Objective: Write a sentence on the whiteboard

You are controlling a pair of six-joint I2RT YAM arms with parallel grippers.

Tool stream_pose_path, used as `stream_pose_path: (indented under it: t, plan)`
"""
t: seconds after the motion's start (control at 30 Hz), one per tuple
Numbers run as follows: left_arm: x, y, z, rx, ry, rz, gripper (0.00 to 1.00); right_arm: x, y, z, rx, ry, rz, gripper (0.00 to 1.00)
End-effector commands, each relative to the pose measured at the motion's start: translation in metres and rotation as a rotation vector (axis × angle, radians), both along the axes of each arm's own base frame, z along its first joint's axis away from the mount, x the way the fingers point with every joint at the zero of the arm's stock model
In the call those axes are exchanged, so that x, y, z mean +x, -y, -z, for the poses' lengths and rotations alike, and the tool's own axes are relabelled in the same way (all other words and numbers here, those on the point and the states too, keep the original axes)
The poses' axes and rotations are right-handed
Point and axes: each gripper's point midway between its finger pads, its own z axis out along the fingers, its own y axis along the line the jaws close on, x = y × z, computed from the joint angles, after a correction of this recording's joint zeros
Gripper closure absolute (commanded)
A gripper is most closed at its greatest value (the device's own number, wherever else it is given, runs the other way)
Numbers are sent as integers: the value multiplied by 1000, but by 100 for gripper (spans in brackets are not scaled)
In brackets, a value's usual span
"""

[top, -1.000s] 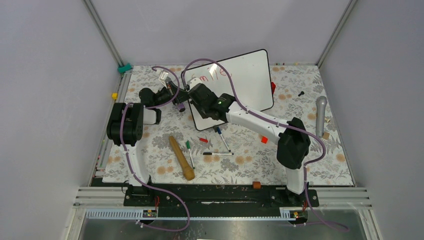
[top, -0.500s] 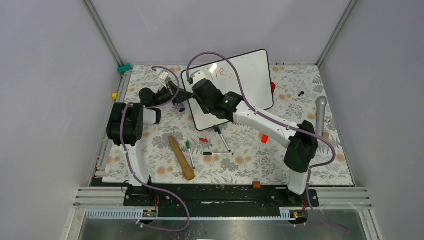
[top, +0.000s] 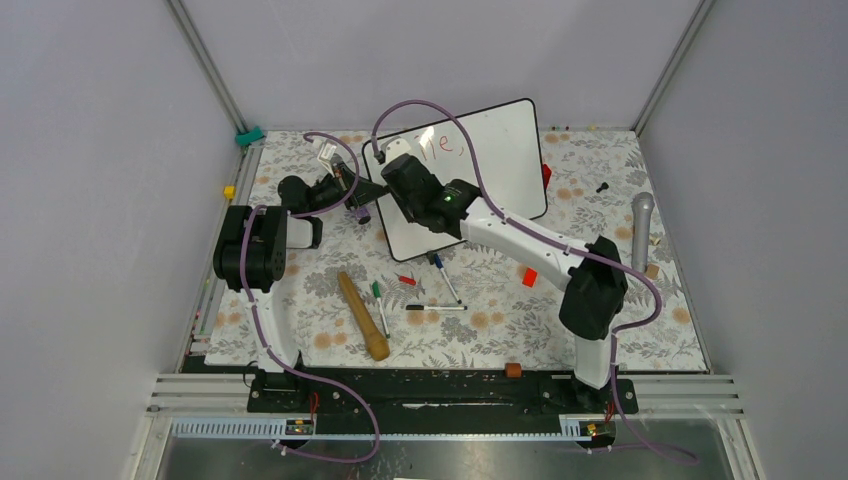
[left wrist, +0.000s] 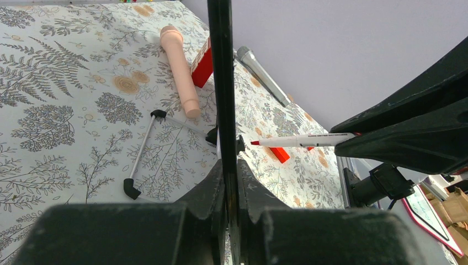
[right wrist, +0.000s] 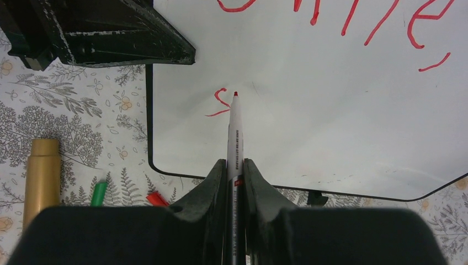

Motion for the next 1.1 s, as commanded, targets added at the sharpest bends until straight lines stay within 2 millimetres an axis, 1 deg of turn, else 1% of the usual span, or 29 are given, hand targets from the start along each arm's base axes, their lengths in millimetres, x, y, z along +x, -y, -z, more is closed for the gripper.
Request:
stream_pose_path:
  t: [0.0,0.23,0.63,0.87,1.07]
  plan:
    - [-16,5,-3,68,194,86,100,11,3,-12,-4,32,27,100]
    - [-16,5,-3,68,193,87,100,14,2,-9,-8,30,30,100]
    - [-16,5,-3,68,191,88,100,19,9,6,-64,22,59,100]
    - [-16,5,-3,68,193,88,100,25,10,9,-79,30,76,100]
    - [-16,5,-4,68,193,88,100,28,18,8,-106,48,105,100]
